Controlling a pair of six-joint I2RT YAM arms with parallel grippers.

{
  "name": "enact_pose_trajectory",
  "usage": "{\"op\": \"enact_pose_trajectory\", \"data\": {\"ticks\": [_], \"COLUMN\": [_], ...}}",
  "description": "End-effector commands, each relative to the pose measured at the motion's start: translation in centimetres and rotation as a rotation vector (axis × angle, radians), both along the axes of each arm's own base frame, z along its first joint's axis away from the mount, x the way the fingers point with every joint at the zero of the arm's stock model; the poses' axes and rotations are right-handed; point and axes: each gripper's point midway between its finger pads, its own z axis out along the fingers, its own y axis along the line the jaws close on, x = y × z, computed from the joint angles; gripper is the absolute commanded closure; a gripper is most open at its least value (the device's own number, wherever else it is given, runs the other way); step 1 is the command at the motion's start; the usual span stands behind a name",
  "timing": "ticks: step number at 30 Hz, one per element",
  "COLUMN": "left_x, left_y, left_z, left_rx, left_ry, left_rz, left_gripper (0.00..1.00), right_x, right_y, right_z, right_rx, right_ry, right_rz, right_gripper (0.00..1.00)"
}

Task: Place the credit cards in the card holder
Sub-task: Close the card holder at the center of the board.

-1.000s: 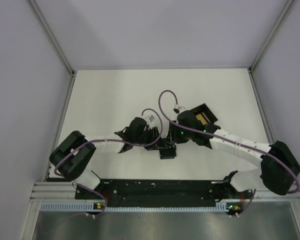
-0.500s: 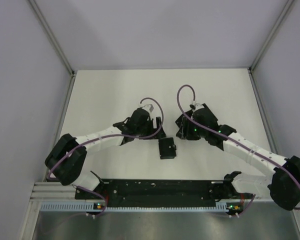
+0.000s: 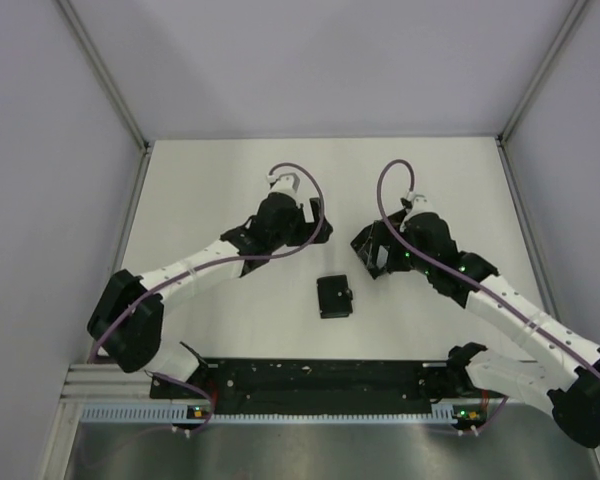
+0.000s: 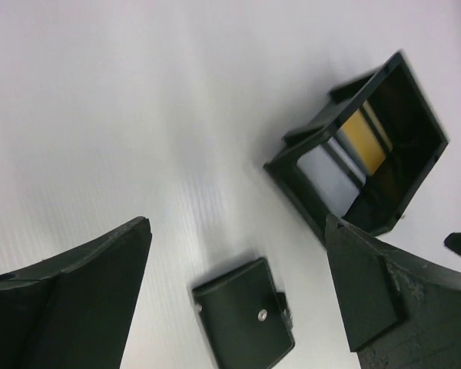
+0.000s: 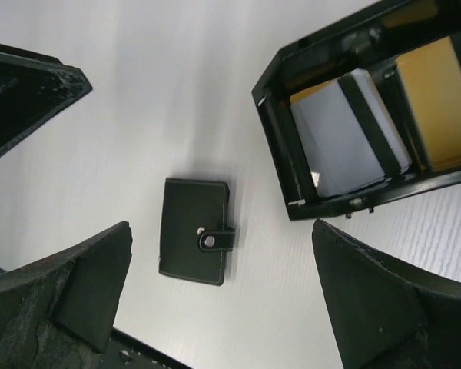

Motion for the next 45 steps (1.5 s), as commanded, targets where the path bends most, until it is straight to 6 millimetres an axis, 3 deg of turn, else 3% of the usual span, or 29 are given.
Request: {"op": "enact_pose_trajectory", "data": {"ticks": [1, 5, 8, 13, 17, 23, 33, 37, 45], "left_x": [4.6, 3.0, 0.9, -2.7, -4.3, -5.2, -5.5, -6.4, -8.7], "left_y": [-0.8, -1.3, -1.3, -1.6, -1.8, -1.8, -3.7, -3.0, -2.3], "left_z": [6.3, 2.9, -1.0, -6.1, -7.9, -9.4, -9.4, -10.3, -11.2], "left_rx": [-0.025, -0.033, -0.04, -0.031, -0.053, -0.054, -0.121, -0.116, -0.148], "left_ry": [-0.181, -0.103, -0.052, 0.062, 0.103, 0.133, 0.151, 0.173, 0.199], "left_rz": [0.014, -0.049, -0.118, -0.252, -0.308, -0.339, -0.416, -0.413, -0.423], "left_gripper": [0.02, 0.05, 0.05, 0.09, 0.11, 0.12, 0.14, 0.16, 0.21], "right_x": [2.8, 2.1, 0.6, -1.4, -2.6, -3.8, -4.8, -5.8, -7.4], "right_y": [-0.4, 1.3, 2.2, 2.8, 3.6, 4.4, 6.1, 6.4, 8.5], "right_z": [3.9, 2.9, 0.7, -3.3, -6.4, -9.3, -10.4, -11.7, -12.2], "right_rx": [0.015, 0.122, 0.18, 0.143, 0.116, 0.084, 0.093, 0.076, 0.073], "right_ry": [-0.075, -0.037, 0.017, 0.122, 0.198, 0.266, 0.291, 0.322, 0.328], "right_rz": [-0.062, -0.029, 0.021, 0.061, 0.061, 0.041, 0.114, 0.126, 0.18], "right_gripper": [0.03, 0.23, 0.35, 0.42, 0.43, 0.46, 0.44, 0.44, 0.45]}}
